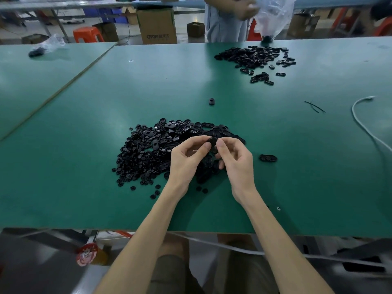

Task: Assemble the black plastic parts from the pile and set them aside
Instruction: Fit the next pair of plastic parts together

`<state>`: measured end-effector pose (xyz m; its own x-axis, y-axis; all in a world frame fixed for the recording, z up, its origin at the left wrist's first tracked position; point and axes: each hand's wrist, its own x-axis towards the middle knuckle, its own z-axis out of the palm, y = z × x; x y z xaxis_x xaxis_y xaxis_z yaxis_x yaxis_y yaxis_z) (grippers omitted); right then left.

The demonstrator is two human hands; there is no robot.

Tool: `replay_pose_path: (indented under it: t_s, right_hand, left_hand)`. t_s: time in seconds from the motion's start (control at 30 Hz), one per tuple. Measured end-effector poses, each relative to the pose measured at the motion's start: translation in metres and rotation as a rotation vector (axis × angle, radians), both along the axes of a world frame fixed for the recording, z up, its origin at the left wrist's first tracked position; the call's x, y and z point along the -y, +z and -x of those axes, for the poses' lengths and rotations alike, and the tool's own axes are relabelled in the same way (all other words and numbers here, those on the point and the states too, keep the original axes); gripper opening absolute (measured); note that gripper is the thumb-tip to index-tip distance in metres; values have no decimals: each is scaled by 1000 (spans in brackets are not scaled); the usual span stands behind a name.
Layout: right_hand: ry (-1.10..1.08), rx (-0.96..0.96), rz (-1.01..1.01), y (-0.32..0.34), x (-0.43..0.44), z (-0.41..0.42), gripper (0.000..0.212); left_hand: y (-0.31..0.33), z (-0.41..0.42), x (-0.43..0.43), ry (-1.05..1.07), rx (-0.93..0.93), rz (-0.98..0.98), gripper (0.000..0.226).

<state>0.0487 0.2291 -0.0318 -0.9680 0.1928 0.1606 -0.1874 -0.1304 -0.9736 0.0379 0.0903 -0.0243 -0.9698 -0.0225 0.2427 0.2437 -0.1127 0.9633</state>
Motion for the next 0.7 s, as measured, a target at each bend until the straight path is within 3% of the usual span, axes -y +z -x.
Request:
replay_pose_path:
  t_s: [0.27, 0.5, 0.7]
  right_hand:
    - [2, 18, -13, -2, -2, 0, 7]
    - [144, -5, -87, -1, 2, -1, 13]
    - [143, -6, -89, -2, -1, 0, 9]
  left_hand:
    - [-4, 2, 2, 17, 27, -9, 18]
    - [-5, 5, 5, 66, 119, -173, 22]
    - [-2, 2, 4, -69, 152, -248, 28]
